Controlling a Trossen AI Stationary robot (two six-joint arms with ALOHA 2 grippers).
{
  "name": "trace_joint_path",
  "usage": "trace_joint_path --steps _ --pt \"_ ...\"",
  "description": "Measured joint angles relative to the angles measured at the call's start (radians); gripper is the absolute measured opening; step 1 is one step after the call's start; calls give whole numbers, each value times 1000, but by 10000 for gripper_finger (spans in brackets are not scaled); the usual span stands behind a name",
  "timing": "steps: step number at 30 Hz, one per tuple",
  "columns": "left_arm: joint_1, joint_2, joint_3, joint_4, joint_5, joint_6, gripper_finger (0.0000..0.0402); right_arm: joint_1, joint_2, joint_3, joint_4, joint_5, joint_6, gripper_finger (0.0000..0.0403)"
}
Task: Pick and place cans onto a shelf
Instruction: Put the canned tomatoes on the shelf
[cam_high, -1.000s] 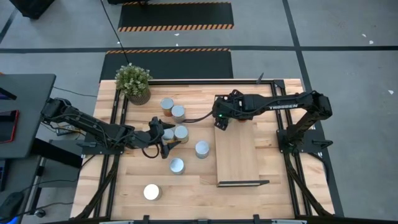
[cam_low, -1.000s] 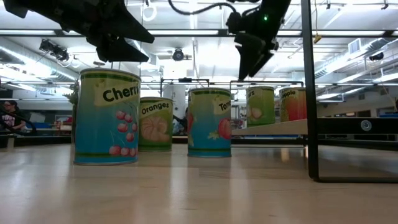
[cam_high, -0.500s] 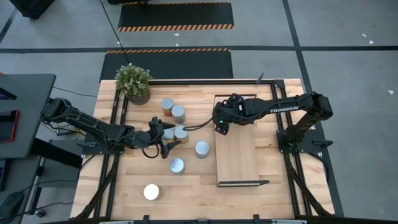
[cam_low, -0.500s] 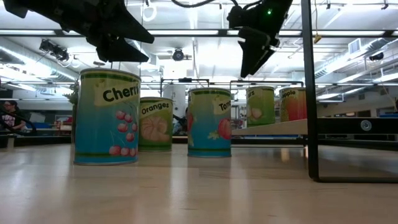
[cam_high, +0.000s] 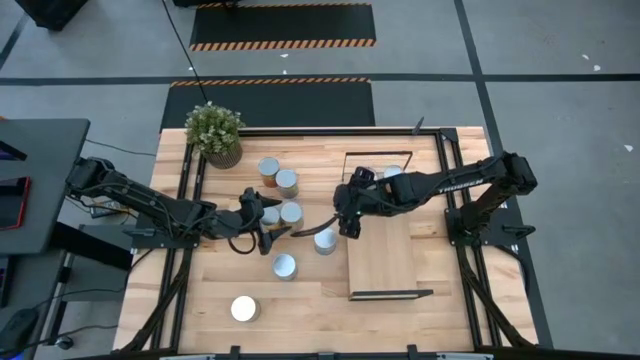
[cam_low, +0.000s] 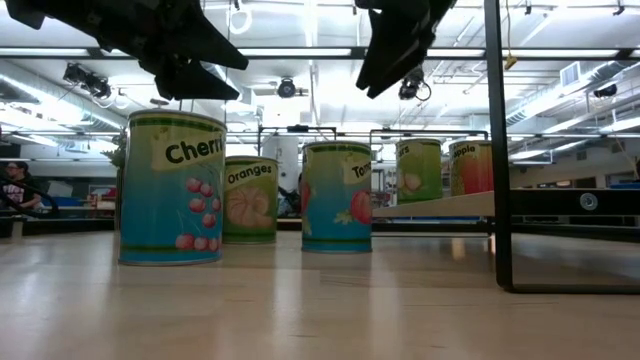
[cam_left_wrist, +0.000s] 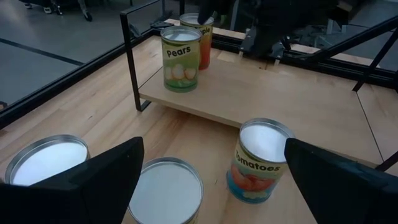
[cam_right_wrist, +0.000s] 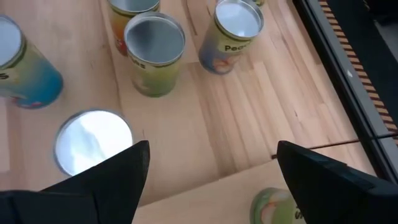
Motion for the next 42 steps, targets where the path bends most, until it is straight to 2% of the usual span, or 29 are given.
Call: trace_joint_path --steps 7,11,20,29,33,42 --pt "0 0 0 1 -1 0 396 -3 0 0 -9 1 0 360" --pt "0 0 0 1 -2 0 396 -12 1 -10 -9 38 7 360" --pt "1 0 0 3 -3 19 396 28 2 -199 280 28 3 360" --pt "1 0 0 35 -10 14 396 154 2 -292 477 143 -39 360" --pt "1 0 0 87 -11 25 396 200 2 -303 474 188 -47 360" --pt "1 0 0 82 -11 30 396 221 2 -303 462 120 -45 360"
